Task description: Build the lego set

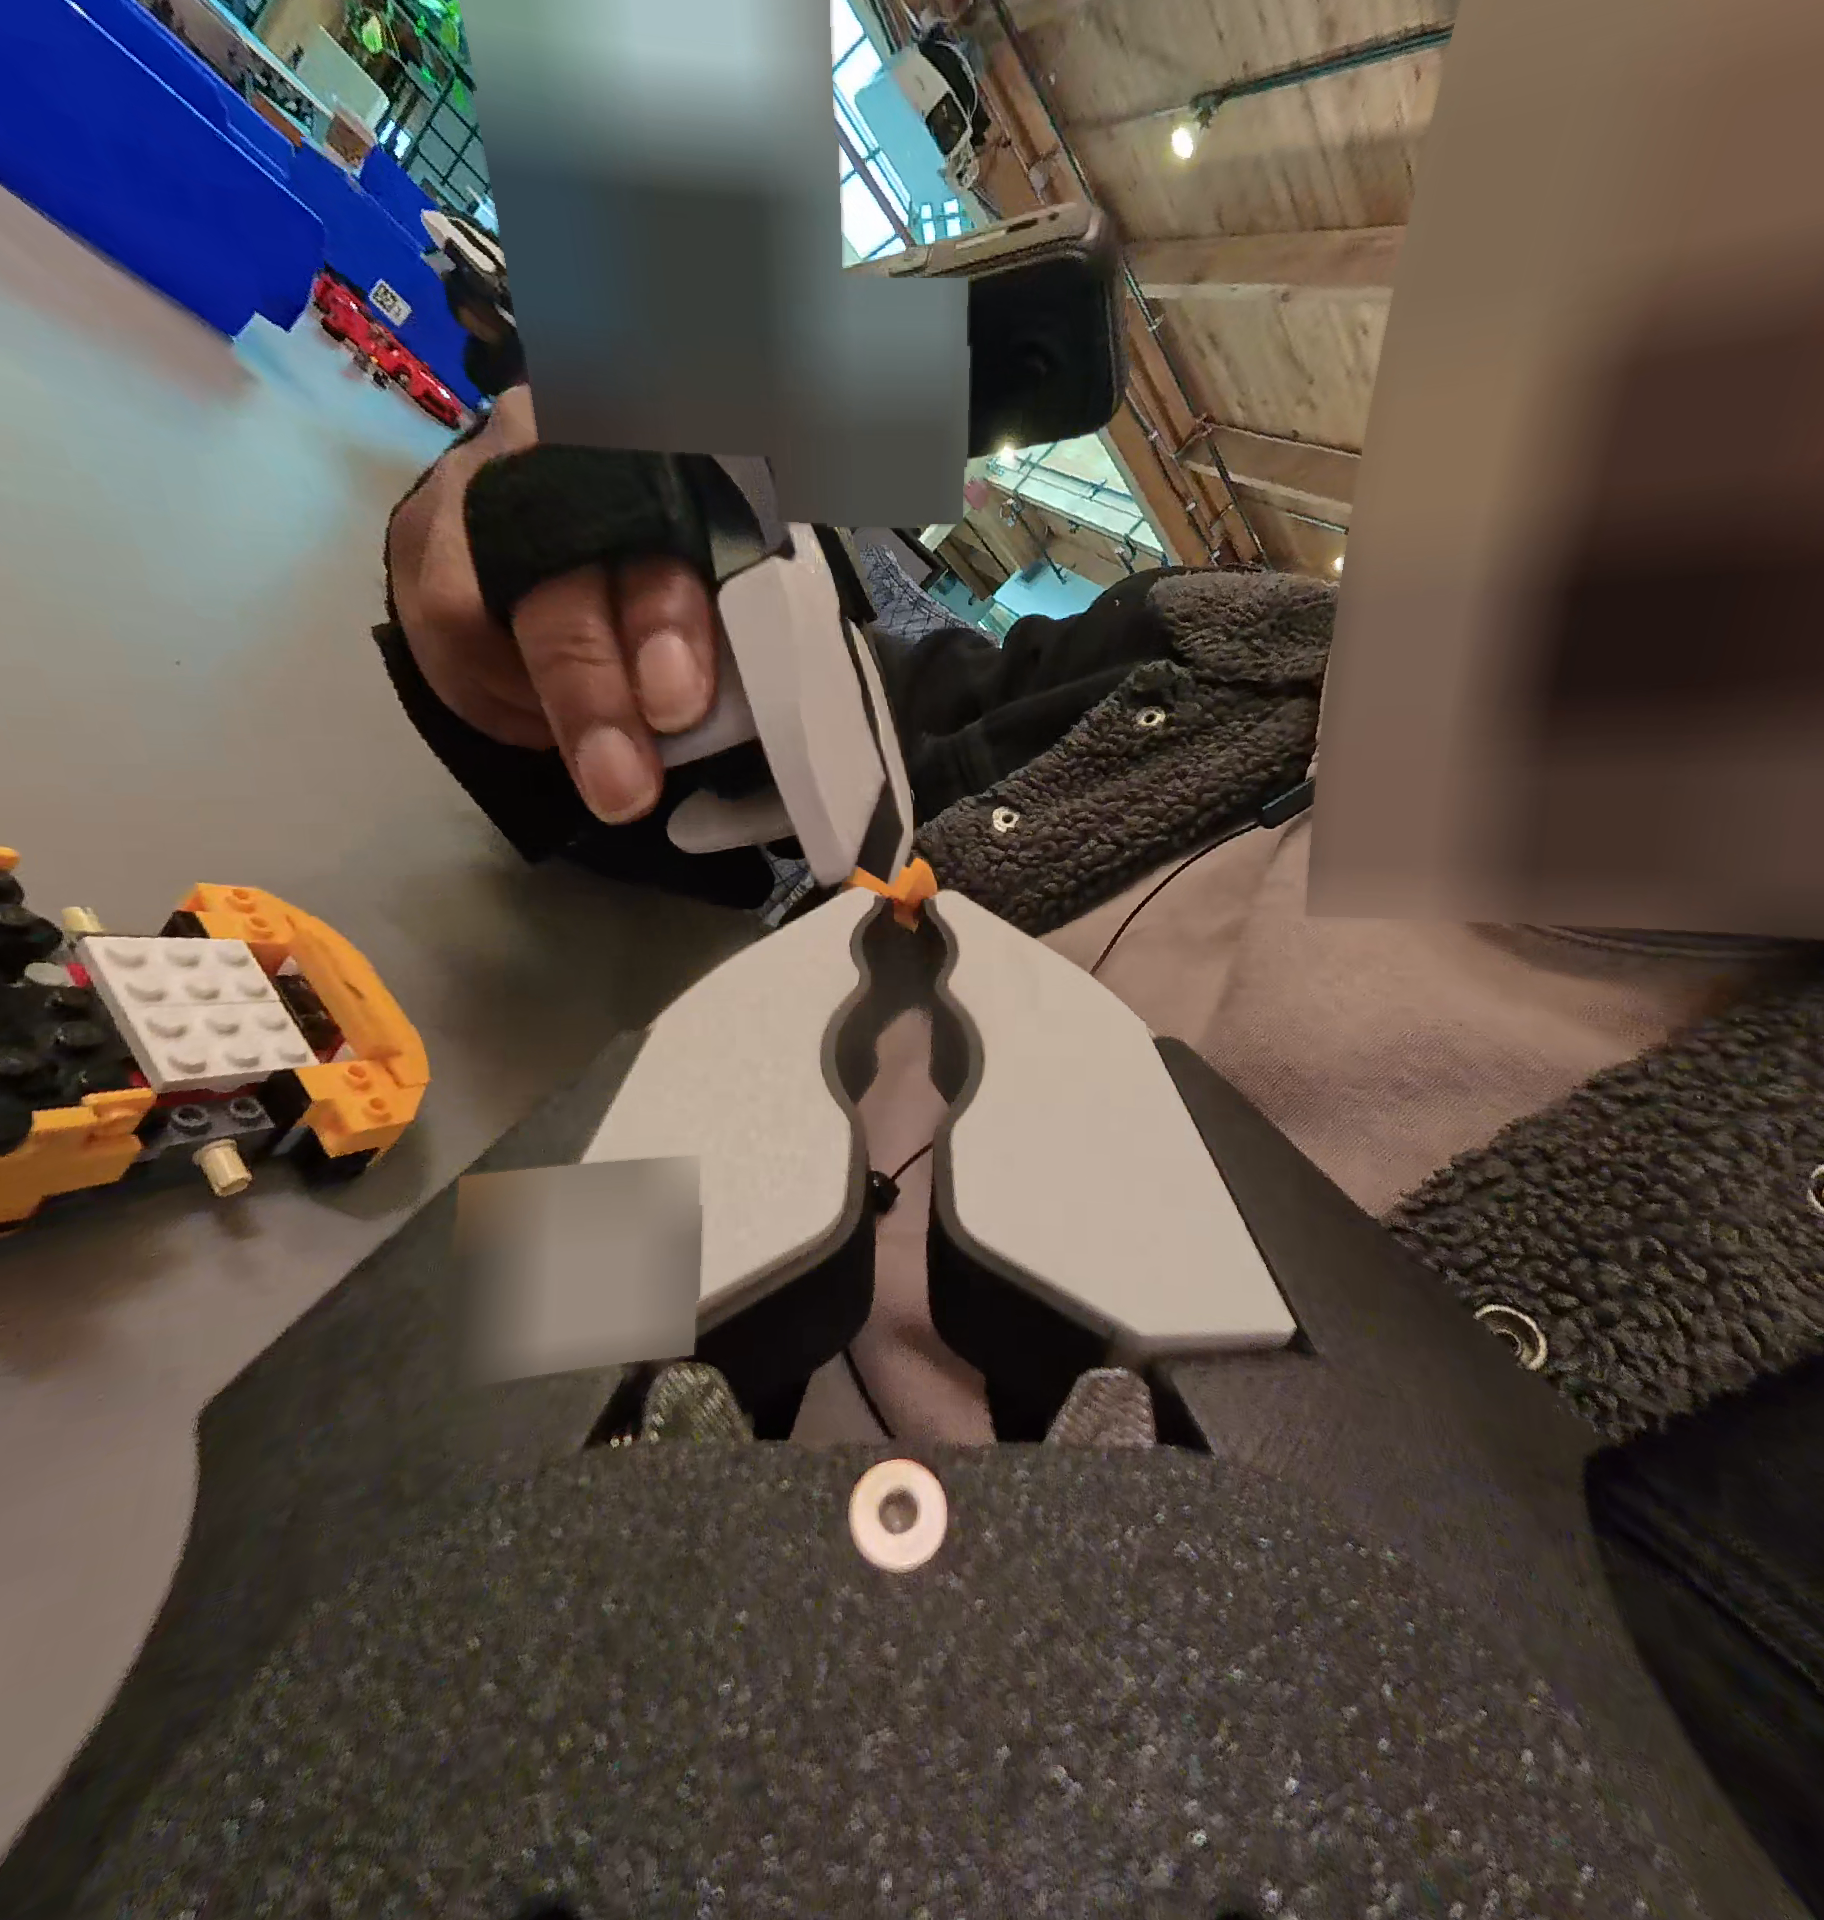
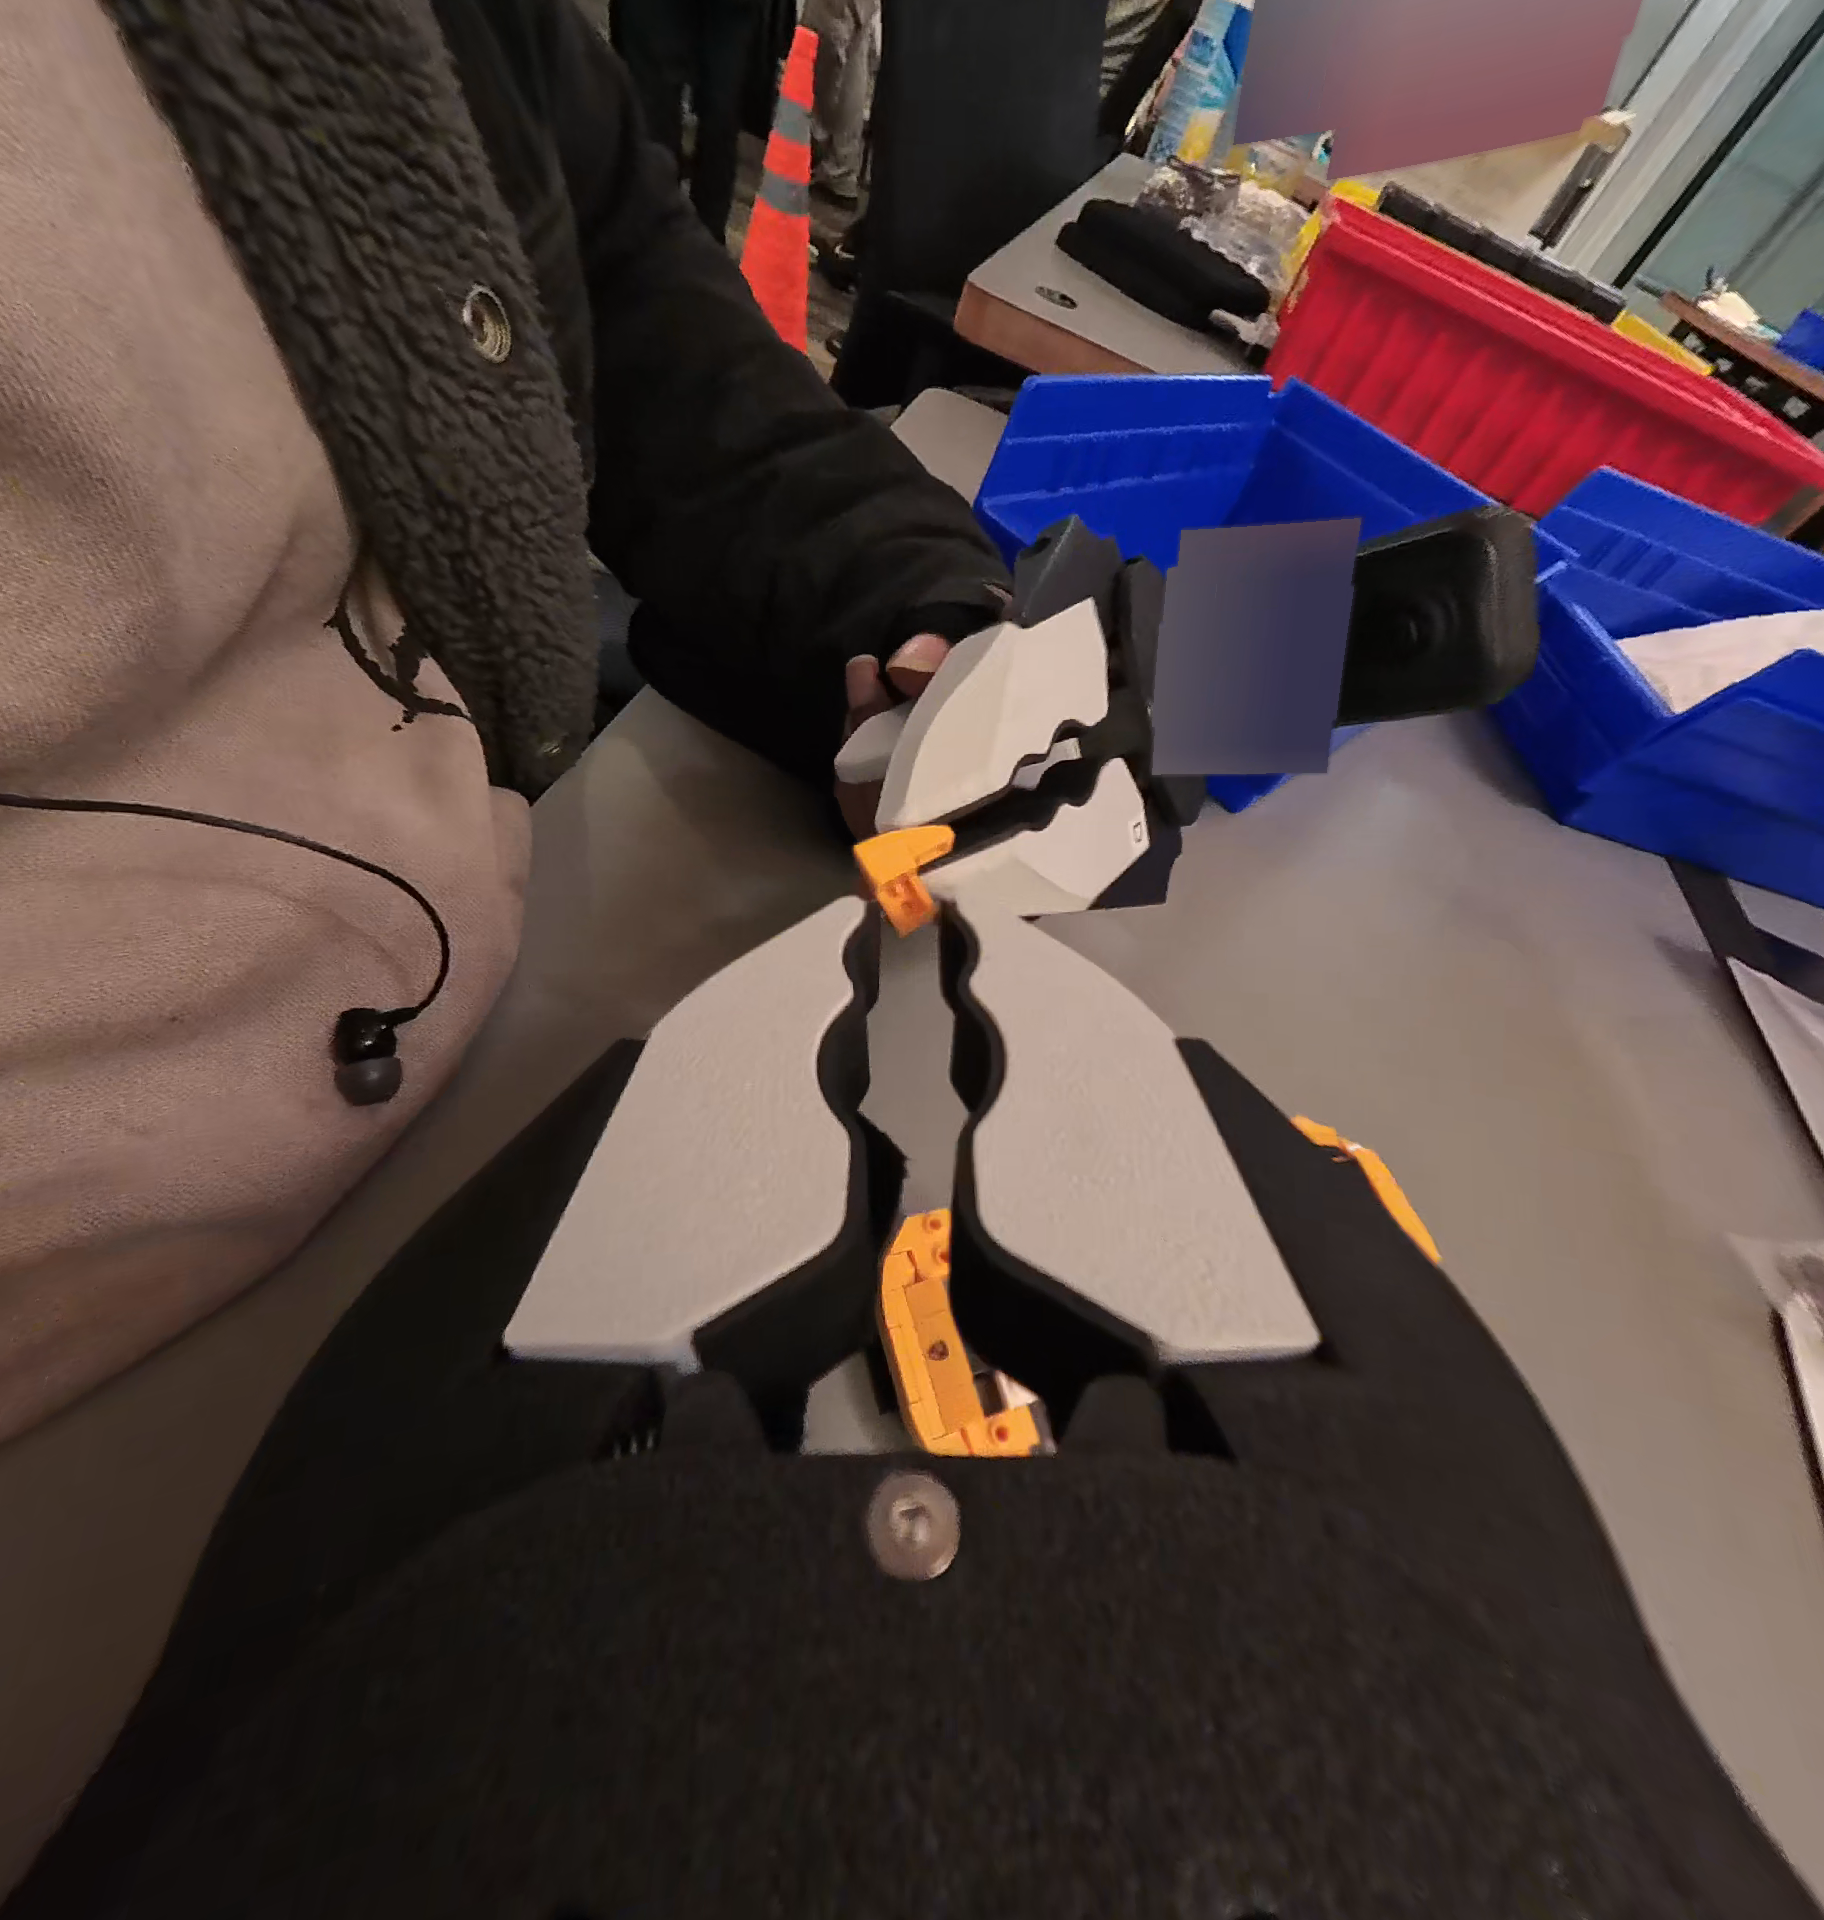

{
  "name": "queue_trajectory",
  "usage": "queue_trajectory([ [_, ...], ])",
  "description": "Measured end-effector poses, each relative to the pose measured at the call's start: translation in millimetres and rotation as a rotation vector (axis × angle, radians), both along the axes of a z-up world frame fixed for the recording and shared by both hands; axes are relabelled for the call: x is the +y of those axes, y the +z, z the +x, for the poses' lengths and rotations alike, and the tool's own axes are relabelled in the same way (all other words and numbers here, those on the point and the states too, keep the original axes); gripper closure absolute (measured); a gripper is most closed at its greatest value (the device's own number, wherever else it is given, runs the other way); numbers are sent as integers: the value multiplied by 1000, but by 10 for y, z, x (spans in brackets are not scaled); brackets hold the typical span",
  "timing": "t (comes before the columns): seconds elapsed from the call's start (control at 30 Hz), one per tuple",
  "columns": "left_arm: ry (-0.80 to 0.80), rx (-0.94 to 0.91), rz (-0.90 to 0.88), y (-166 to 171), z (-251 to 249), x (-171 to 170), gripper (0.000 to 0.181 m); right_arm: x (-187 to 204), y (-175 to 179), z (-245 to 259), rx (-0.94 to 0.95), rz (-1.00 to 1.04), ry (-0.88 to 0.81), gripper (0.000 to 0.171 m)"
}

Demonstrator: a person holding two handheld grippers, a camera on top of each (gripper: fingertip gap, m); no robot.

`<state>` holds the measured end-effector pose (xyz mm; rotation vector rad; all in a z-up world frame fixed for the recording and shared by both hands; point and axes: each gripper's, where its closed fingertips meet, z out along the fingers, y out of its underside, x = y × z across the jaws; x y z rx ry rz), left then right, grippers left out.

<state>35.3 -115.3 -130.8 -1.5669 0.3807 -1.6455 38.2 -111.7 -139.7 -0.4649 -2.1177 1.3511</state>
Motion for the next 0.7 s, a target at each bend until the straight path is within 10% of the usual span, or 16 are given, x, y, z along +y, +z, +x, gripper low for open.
queue_trajectory([
  [0.23, 91, 68, -29, -89, -64, 113, 176, 122, -116, -57, -93, 21, -67, 162],
  [0.5, 461, 850, 213, -603, -356, 431, 162, 454, -642, -229, -394, 159, -178, 162],
  [0.7, 462, 1060, 257, -799, -353, 472, 165, 470, -767, -319, -452, 223, -150, 163],
])
